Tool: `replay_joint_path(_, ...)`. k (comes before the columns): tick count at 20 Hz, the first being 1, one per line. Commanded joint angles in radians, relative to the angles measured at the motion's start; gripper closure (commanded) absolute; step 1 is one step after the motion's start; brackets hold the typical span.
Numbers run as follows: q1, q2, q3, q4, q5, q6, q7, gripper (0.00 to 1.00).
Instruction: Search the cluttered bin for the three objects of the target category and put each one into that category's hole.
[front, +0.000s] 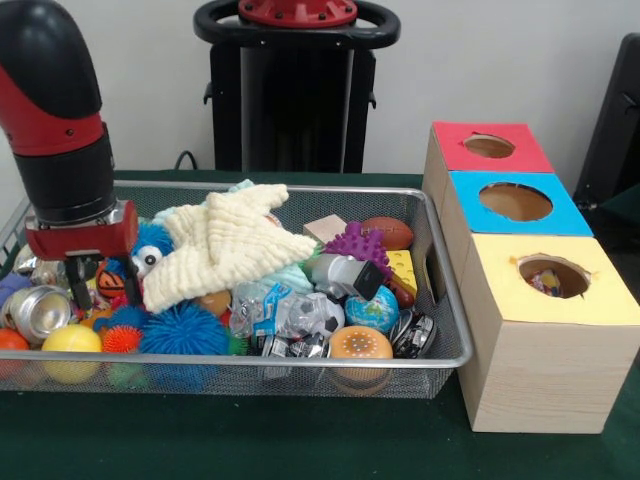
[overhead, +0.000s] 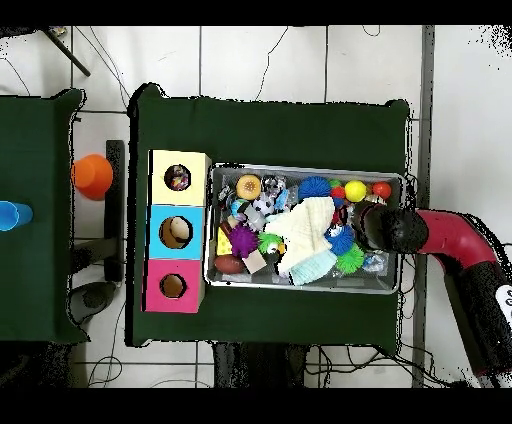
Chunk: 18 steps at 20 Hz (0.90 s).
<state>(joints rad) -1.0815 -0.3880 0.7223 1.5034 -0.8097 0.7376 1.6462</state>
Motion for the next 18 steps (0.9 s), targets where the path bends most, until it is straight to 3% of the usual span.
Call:
replay_joint_path(1, -0.013, 0.031, 0.029, -0.057, 0.021, 0.149, -0.380, 0.00)
replay_joint_path(18, -0.031, -0.025, 0.021, -0.048, 0.051, 0.237, -0.490, 0.00)
